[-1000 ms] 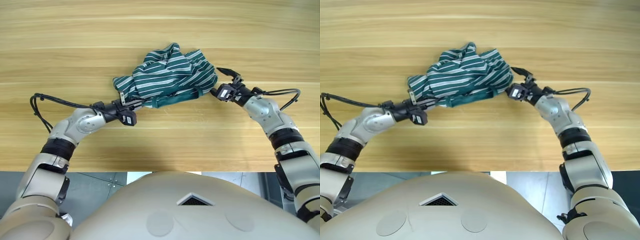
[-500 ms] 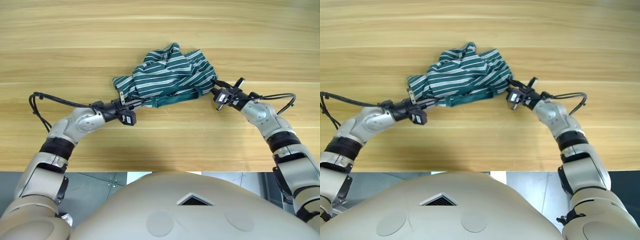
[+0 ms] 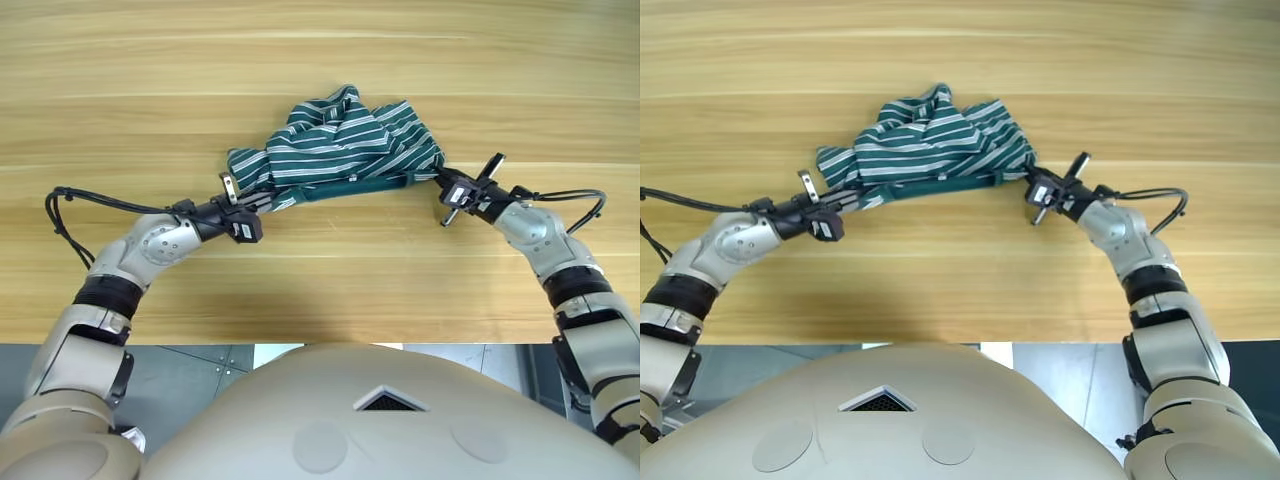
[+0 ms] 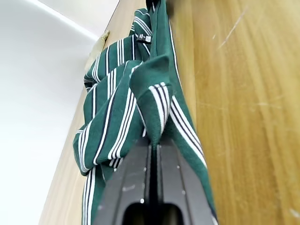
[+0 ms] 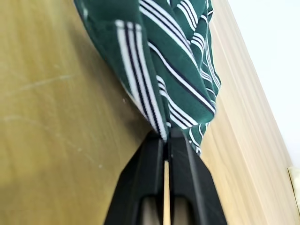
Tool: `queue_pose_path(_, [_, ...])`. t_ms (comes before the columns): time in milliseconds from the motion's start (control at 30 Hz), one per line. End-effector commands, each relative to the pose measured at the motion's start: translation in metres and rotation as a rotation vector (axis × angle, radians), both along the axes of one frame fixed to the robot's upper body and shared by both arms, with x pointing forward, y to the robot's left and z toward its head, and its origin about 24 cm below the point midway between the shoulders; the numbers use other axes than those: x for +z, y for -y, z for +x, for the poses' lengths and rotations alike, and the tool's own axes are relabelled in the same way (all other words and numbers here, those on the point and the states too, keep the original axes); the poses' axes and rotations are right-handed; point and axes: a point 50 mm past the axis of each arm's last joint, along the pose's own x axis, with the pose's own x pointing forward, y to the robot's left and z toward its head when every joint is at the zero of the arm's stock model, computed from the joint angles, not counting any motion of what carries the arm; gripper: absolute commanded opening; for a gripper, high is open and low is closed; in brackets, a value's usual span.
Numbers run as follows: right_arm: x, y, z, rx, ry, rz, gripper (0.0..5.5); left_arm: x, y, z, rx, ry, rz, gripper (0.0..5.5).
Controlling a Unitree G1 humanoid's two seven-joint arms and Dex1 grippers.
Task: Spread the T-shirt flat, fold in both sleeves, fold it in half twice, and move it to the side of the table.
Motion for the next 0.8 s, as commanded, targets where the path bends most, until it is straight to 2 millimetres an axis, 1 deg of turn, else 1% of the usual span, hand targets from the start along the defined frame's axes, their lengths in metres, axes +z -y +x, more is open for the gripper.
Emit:
queue_pose_path(33, [0.051,0.006,0.035,-0.043,0.206,0.063,0.01,0.054,-0.018,0.050,0.087,0.208,-0.034,0.00])
queue_pose_path(100, [0.103,0.017,0.067,-0.126,0.404,0.087,0.01,0.107,-0.023,0.084,0.149,0.399,-0.096,0.00])
queue_pose_path(133, [0.136,0.024,0.081,-0.177,0.515,0.111,0.01,0.143,-0.026,0.101,0.191,0.514,-0.148,0.00])
queue_pose_path(200, [0.198,0.039,0.096,-0.250,0.710,0.157,0.01,0.209,-0.030,0.119,0.241,0.713,-0.246,0.00])
queue_pose_path(233, [0.225,0.046,0.099,-0.277,0.792,0.181,0.01,0.236,-0.030,0.123,0.248,0.795,-0.282,0.00])
queue_pose_path(300, [0.276,0.059,0.092,-0.296,0.947,0.235,0.01,0.283,-0.030,0.121,0.234,0.945,-0.329,0.00])
queue_pose_path(333, [0.291,0.063,0.087,-0.287,0.996,0.249,0.01,0.297,-0.030,0.118,0.215,0.990,-0.337,0.00])
queue_pose_path(367, [0.300,0.065,0.080,-0.259,1.018,0.257,0.01,0.302,-0.029,0.113,0.179,1.010,-0.324,0.00])
queue_pose_path(400, [0.300,0.067,0.071,-0.209,1.007,0.263,0.01,0.292,-0.031,0.106,0.123,0.974,-0.277,0.00])
queue_pose_path(433, [0.295,0.067,0.062,-0.161,0.979,0.265,0.01,0.278,-0.034,0.098,0.078,0.909,-0.236,0.00])
queue_pose_path(500, [0.277,0.069,0.041,-0.058,0.872,0.261,0.01,0.229,-0.040,0.070,-0.065,0.659,-0.113,0.00])
queue_pose_path(567, [0.250,0.068,0.013,0.064,0.712,0.224,0.01,0.184,-0.048,0.036,-0.147,0.375,-0.027,0.00])
queue_pose_path(600, [0.239,0.067,0.000,0.120,0.639,0.215,0.01,0.171,-0.053,0.021,-0.168,0.287,-0.004,0.00])
queue_pose_path(633, [0.232,0.065,-0.010,0.160,0.581,0.219,0.01,0.165,-0.056,0.010,-0.180,0.234,0.004,0.00])
queue_pose_path(667, [0.219,0.063,-0.025,0.220,0.489,0.214,0.01,0.163,-0.059,0.000,-0.189,0.211,-0.008,0.00])
queue_pose_path(700, [0.206,0.059,-0.043,0.303,0.393,0.201,0.01,0.165,-0.062,-0.013,-0.206,0.202,-0.037,0.00])
queue_pose_path(733, [0.200,0.055,-0.060,0.374,0.329,0.205,0.01,0.167,-0.064,-0.025,-0.227,0.200,-0.066,0.00])
queue_pose_path(767, [0.200,0.053,-0.073,0.423,0.305,0.229,0.01,0.171,-0.065,-0.035,-0.248,0.207,-0.095,0.00])
queue_pose_path(800, [0.209,0.050,-0.087,0.479,0.322,0.287,0.01,0.178,-0.064,-0.048,-0.286,0.225,-0.152,0.00])
